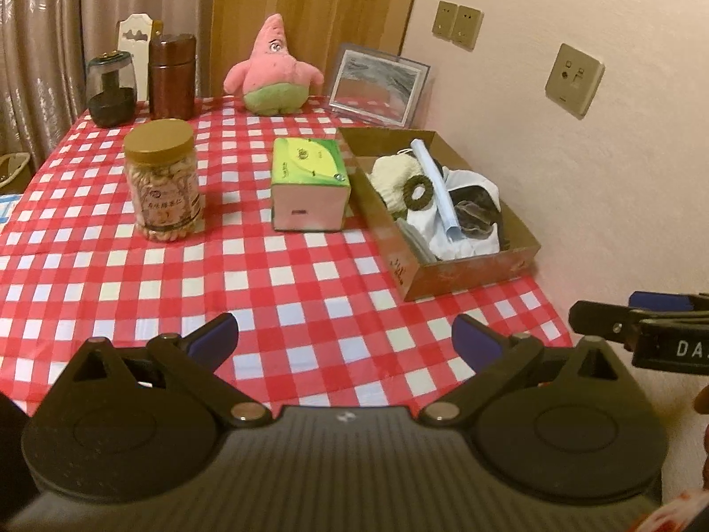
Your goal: Organize soft objects
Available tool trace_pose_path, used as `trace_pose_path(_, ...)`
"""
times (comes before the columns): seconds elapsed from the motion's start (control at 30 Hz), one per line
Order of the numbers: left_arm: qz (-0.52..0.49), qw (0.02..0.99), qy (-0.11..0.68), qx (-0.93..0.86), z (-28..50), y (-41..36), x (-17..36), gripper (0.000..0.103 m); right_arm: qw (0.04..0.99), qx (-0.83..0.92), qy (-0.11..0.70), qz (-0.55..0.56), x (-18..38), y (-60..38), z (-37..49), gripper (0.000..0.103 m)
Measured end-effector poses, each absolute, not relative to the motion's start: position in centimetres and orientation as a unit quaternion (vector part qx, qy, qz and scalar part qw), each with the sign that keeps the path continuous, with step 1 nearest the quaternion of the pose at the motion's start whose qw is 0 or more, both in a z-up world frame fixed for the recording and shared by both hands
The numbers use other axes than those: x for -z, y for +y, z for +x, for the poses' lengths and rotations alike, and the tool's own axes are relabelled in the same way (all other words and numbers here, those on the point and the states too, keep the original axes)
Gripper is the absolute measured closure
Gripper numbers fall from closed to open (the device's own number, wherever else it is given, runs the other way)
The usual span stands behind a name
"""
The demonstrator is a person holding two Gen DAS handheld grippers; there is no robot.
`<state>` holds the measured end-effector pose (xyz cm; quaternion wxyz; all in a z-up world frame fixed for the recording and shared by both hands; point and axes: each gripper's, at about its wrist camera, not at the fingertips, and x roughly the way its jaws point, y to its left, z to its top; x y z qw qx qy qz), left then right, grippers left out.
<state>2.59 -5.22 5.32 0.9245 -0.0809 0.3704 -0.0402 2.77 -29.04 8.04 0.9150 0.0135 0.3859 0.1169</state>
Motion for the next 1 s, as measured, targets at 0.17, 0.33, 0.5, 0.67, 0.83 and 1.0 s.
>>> trace_pose_path(0.17, -0.064, 0.929, 0.365, 0.022, 1.7, -5.1, -5.1, 0.002, 0.918, -0.111, 0.380, 0.017, -8.1, -29.2, 2.2, 0.017)
trace_pose_path(0.33, -0.066, 0.929, 0.364, 0.018, 1.2, -4.8, -5.0, 0.001, 0.918, -0.112, 0.379, 0.014, -8.1, -29.1, 1.9, 0.017)
trace_pose_path(0.5, -0.068, 0.929, 0.364, 0.019, 1.1, -4.8, -5.1, 0.001, 0.918, -0.114, 0.380, 0.010, -8.2, -29.1, 1.7, 0.017)
trace_pose_path(0.67, -0.068, 0.929, 0.362, 0.018, 1.0, -4.9, -5.2, 0.001, 0.917, -0.118, 0.382, 0.010, -8.0, -29.1, 1.7, 0.017)
trace_pose_path(0.83, -0.068, 0.929, 0.363, 0.018, 1.0, -4.9, -5.2, 0.001, 0.916, -0.119, 0.383, 0.011, -7.9, -29.1, 1.7, 0.017)
trace_pose_path(1.0, -0.068, 0.929, 0.364, 0.020, 1.1, -4.9, -5.2, 0.002, 0.916, -0.119, 0.382, 0.010, -7.9, -29.0, 1.7, 0.017)
